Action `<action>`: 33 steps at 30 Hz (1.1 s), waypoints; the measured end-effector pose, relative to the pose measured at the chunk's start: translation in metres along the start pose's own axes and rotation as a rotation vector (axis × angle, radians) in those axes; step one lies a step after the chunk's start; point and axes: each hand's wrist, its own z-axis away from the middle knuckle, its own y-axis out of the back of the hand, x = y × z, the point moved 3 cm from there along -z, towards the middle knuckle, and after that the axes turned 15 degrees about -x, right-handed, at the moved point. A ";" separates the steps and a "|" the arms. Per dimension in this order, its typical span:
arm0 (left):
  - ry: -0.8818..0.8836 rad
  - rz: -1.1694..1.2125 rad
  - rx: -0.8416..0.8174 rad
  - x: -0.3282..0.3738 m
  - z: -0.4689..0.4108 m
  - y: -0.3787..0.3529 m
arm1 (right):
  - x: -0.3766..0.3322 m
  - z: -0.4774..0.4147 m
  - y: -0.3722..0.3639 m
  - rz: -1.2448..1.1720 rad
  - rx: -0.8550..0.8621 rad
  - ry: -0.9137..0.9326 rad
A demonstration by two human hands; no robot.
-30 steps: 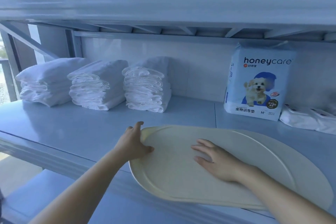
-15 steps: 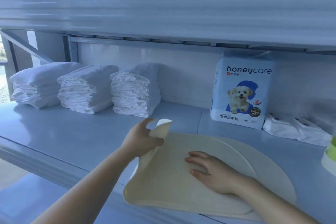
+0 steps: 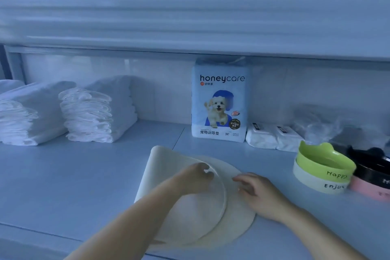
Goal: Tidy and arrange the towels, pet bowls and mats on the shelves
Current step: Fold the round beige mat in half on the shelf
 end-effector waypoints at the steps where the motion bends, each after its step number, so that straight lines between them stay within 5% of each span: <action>1: -0.011 -0.087 -0.002 -0.001 0.003 0.002 | 0.001 -0.001 -0.001 -0.037 0.010 -0.009; 9: -0.021 -0.397 0.275 -0.054 0.044 0.053 | -0.029 -0.020 -0.017 -0.063 0.006 -0.023; 13: 0.060 -0.346 0.218 -0.078 0.055 0.044 | -0.033 -0.027 -0.022 -0.057 -0.008 -0.104; 21: -0.047 -0.172 0.206 -0.071 0.052 0.029 | -0.030 -0.033 -0.021 -0.299 0.128 -0.224; 28: 0.055 -0.382 0.137 -0.058 0.039 0.016 | -0.017 -0.021 0.003 -0.327 0.265 -0.180; 33: 0.146 -0.582 0.085 -0.060 0.030 0.001 | -0.003 -0.020 0.002 -0.290 0.215 -0.230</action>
